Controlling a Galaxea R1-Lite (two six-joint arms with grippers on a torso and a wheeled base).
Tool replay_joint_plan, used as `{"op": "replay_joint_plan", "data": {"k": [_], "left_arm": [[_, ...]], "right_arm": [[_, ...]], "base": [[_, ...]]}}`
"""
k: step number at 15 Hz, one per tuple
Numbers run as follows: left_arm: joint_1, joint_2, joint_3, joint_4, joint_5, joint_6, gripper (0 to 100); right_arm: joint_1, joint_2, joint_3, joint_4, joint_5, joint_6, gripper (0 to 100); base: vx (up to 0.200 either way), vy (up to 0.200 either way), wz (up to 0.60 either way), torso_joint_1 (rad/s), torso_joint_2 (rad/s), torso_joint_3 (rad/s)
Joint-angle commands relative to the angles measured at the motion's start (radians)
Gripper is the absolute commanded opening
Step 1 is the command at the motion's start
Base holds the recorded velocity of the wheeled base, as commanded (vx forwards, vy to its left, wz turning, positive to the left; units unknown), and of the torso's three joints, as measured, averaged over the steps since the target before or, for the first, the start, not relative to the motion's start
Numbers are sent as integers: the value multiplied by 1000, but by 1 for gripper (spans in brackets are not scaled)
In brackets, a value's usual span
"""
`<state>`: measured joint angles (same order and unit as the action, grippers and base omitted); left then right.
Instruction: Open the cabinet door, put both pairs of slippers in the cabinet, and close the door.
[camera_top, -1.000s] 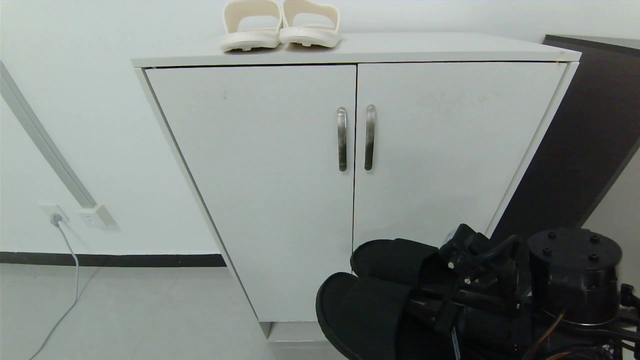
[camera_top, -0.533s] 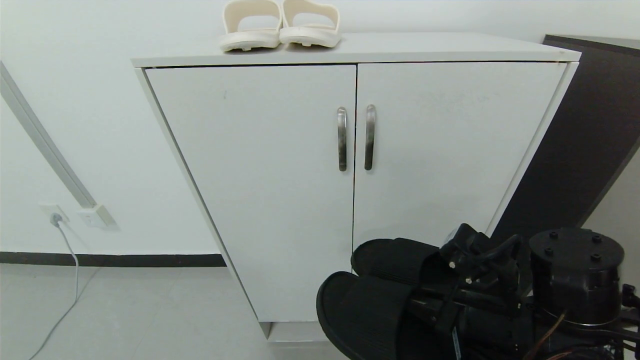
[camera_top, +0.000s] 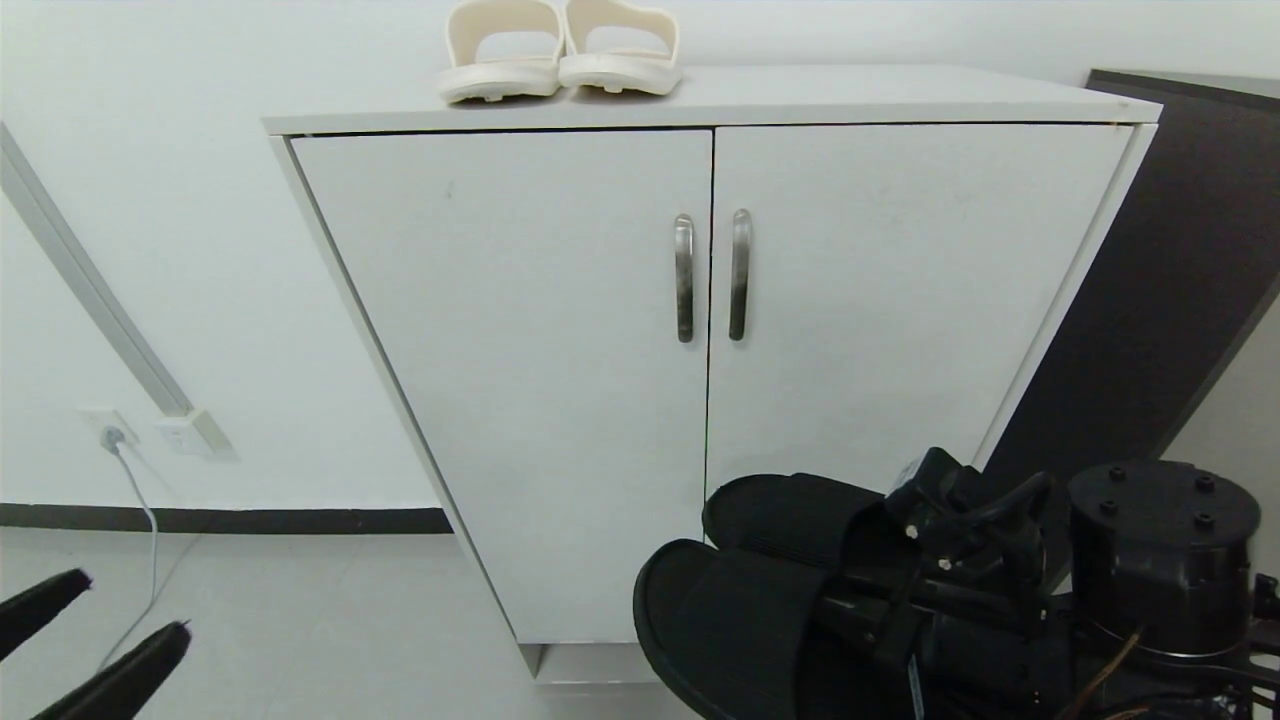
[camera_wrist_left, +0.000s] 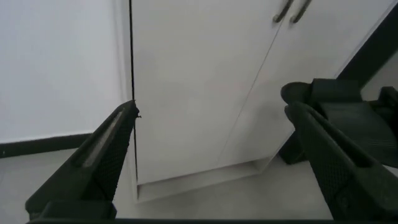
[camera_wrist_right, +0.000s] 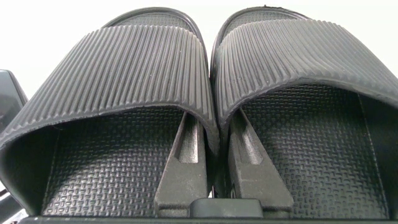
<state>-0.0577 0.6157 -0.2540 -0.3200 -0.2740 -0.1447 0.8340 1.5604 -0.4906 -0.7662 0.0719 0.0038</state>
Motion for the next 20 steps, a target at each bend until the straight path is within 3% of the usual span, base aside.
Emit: {"op": "replay_joint_plan", "data": {"k": [1, 3, 5, 9, 17, 18, 20], "left_arm": [[-53, 234, -21, -91, -24, 45, 100], [-169, 286, -57, -91, -22, 40, 100], [-241, 340, -111, -93, -20, 36, 100], [-340, 443, -231, -99, -16, -23, 100], [-499, 697, -479, -137, -1, -26, 100], [-544, 736, -525, -146, 22, -42, 100], [-631, 791, -603, -182, 42, -108, 100]], "right_arm": [[0, 3, 4, -1, 0, 1, 0], [0, 7, 4, -1, 2, -1, 0], [0, 7, 4, -1, 2, -1, 0], [0, 7, 4, -1, 2, -1, 0], [-1, 20, 11, -1, 2, -1, 0], [-1, 20, 11, -1, 0, -1, 0], [-6, 18, 15, -1, 0, -1, 0]], "base": [[0, 0, 0, 0, 0, 0], [0, 0, 0, 0, 0, 0], [0, 0, 0, 0, 0, 0], [0, 0, 0, 0, 0, 0], [0, 0, 0, 0, 0, 0], [0, 0, 0, 0, 0, 0], [0, 0, 0, 0, 0, 0]]}}
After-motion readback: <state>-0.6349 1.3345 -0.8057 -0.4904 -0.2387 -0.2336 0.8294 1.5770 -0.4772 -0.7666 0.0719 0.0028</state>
